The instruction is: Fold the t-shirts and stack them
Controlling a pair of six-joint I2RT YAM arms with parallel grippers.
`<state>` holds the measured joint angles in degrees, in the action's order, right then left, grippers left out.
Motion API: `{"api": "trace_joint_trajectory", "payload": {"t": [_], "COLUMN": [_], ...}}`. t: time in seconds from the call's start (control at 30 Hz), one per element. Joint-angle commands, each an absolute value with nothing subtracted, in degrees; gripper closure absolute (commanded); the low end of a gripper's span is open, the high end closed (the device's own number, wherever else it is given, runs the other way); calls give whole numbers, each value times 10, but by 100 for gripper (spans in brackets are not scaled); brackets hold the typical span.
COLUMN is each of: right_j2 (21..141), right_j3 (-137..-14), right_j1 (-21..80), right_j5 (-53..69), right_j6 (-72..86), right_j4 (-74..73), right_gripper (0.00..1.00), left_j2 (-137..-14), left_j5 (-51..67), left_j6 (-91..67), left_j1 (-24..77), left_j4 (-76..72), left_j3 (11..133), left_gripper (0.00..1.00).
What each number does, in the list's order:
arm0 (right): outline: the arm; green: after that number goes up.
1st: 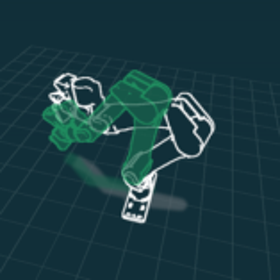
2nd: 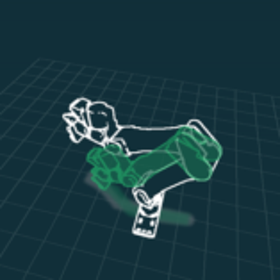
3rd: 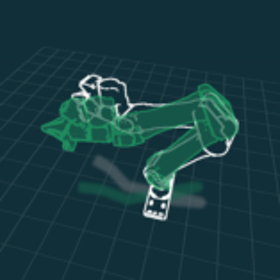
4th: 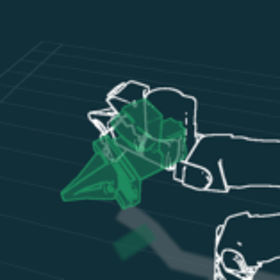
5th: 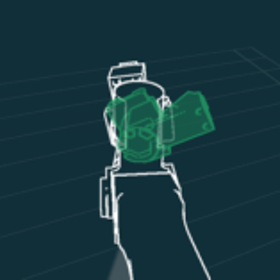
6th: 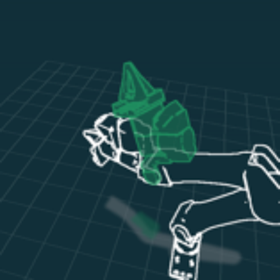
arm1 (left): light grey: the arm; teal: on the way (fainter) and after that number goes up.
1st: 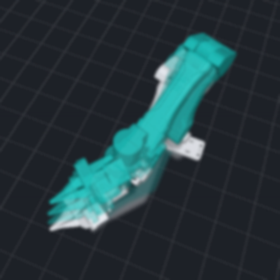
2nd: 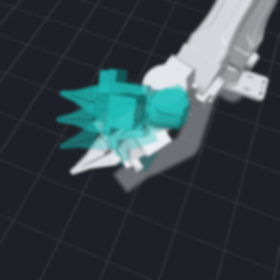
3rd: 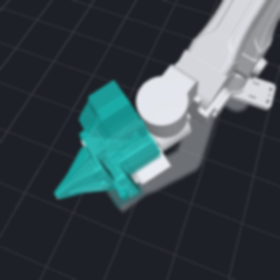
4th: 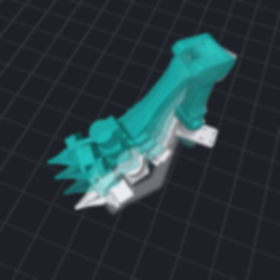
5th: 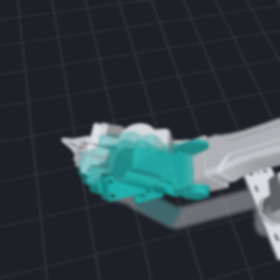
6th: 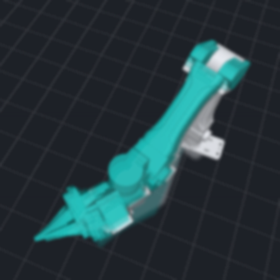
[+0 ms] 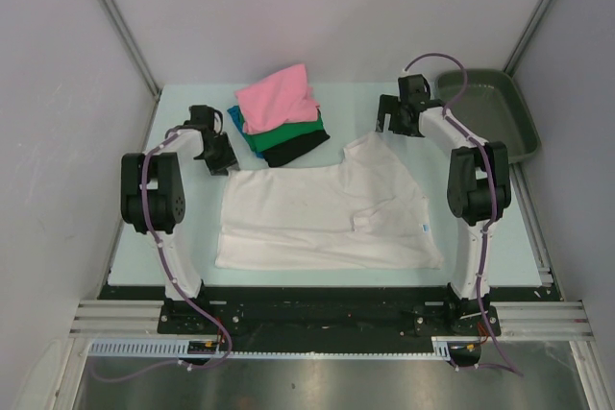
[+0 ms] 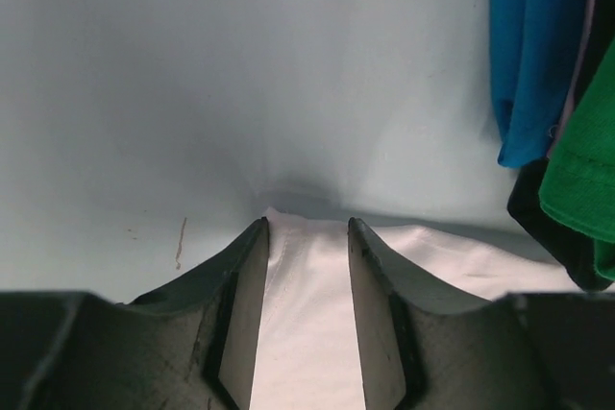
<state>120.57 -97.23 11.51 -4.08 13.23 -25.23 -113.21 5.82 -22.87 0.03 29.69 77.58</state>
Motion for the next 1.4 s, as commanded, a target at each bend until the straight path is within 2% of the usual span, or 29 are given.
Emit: {"api": "trace_joint_trajectory", "payload": {"t": [0.0,0.1,0.2,0.23,0.3,0.57,0.83,0.93,1.23,1.27,1.33,1.37], "right_j2": [1209,1217,1240,1247,1266,1324,1368,1379,1389,1389,1389,1390], "right_j3": [-991,-991,-1011,-1023,-1034,-1111,-1170,-1179,-1163,-1158,-1156,-1154], "right_j1": [117,119,123,124,127,131,141,145,148,149,149,149], "right_j5": [-44,-45,-41,-45,-46,-47,-28,-26,-28,-28,-33,-33], "right_j6": [125,123,122,121,126,141,156,159,165,166,166,166], "right_j4": [-254,-255,-270,-274,-283,-295,-310,-312,-316,-315,-316,-316], "right_gripper": [4,4,4,4,4,5,12,18,54,64,75,87], "left_j2": [-1147,-1149,-1150,-1148,-1146,-1136,-1136,-1135,-1140,-1140,-1140,-1140], "left_j5": [72,68,67,67,69,79,84,85,86,86,84,85], "left_j6": [-207,-209,-212,-214,-214,-216,-217,-218,-223,-223,-223,-223], "left_j1": [-15,-18,-24,-24,-26,-26,-27,-29,-33,-33,-33,-34], "left_j4": [282,286,289,288,286,279,279,279,281,281,282,282], "left_j3": [773,769,766,764,761,755,756,756,753,753,752,752], "left_gripper": [58,68,82,92,99,100,100,100,100,100,100,100]}}
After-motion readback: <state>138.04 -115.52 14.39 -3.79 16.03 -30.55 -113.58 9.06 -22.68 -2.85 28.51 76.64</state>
